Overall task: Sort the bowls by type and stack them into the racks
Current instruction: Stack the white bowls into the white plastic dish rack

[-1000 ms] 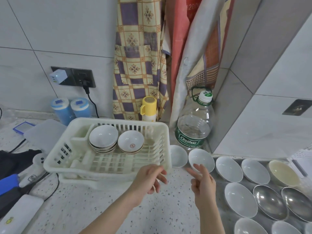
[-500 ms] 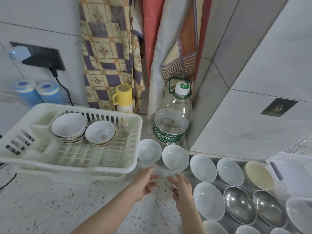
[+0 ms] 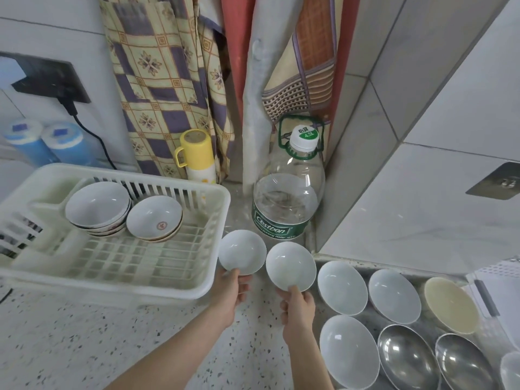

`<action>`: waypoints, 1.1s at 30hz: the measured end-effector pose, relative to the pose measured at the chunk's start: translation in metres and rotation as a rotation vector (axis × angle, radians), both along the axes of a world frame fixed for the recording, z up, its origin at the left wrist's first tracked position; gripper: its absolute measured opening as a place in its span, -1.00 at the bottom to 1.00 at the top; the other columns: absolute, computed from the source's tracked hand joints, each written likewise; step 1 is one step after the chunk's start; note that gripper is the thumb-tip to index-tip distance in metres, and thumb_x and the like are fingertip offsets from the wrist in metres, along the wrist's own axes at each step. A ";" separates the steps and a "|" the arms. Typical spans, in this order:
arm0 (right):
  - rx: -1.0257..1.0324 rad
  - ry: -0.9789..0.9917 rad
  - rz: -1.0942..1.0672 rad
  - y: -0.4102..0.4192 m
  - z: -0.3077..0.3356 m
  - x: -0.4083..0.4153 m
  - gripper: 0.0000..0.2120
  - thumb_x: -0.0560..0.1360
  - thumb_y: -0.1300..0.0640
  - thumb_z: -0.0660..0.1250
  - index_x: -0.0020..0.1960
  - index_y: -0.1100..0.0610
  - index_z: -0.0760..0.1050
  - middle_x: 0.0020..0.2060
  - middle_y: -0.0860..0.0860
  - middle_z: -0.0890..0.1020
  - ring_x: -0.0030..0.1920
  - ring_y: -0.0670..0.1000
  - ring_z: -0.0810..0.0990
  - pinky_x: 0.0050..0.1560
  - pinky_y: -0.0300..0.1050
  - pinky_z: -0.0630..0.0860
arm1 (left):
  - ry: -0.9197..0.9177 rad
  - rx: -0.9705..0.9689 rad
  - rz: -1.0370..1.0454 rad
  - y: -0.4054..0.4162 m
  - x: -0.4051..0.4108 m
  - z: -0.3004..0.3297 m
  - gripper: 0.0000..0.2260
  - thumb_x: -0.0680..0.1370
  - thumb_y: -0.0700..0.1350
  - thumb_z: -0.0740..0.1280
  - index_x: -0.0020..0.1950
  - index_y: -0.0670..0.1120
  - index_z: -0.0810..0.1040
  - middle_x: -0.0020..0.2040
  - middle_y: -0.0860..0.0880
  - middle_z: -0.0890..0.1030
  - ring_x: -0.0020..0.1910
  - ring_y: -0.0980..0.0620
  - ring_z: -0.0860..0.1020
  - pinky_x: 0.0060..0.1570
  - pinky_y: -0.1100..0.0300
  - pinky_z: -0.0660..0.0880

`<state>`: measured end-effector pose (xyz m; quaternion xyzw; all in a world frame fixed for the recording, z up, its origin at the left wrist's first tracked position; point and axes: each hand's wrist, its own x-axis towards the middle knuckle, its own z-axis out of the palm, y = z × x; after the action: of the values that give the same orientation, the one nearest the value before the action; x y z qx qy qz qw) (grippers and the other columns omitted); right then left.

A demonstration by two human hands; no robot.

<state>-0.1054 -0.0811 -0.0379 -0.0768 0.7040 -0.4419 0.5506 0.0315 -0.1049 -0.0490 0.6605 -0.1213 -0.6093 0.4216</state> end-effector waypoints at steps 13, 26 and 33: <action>-0.193 0.032 -0.108 0.047 0.053 -0.003 -0.91 0.49 0.18 0.23 -0.06 0.14 0.50 -0.24 0.13 0.73 -0.54 -0.10 0.23 -0.60 -0.32 0.22 | -0.208 -0.166 -0.197 0.054 0.010 0.022 -0.84 0.58 -0.20 0.23 0.13 -0.01 0.46 -0.27 -0.17 0.70 -0.55 0.09 0.45 -0.50 0.23 0.39; -0.439 0.115 -0.087 0.084 0.134 0.033 -0.93 0.45 0.25 0.21 -0.19 0.13 0.33 -0.24 0.15 0.73 -0.59 -0.11 0.14 -0.62 -0.32 0.16 | -0.227 -0.337 -0.479 0.114 0.049 0.083 -0.75 0.55 -0.14 0.25 0.22 0.01 0.41 -0.30 -0.03 0.72 -0.54 0.13 0.49 -0.55 0.32 0.36; -0.547 0.113 -0.061 0.075 0.168 0.076 -0.87 0.45 0.29 0.20 -0.22 0.11 0.34 -0.21 0.22 0.72 -0.58 -0.09 0.13 -0.62 -0.31 0.12 | -0.193 -0.423 -0.412 0.103 0.116 0.118 -0.77 0.54 -0.18 0.23 0.17 0.05 0.43 -0.27 -0.08 0.72 -0.54 0.10 0.46 -0.53 0.27 0.36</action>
<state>-0.0294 -0.0056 0.1297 -0.2261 0.5901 -0.6268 0.4559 0.1474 -0.0020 0.0689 0.5745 -0.4162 -0.5777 0.4037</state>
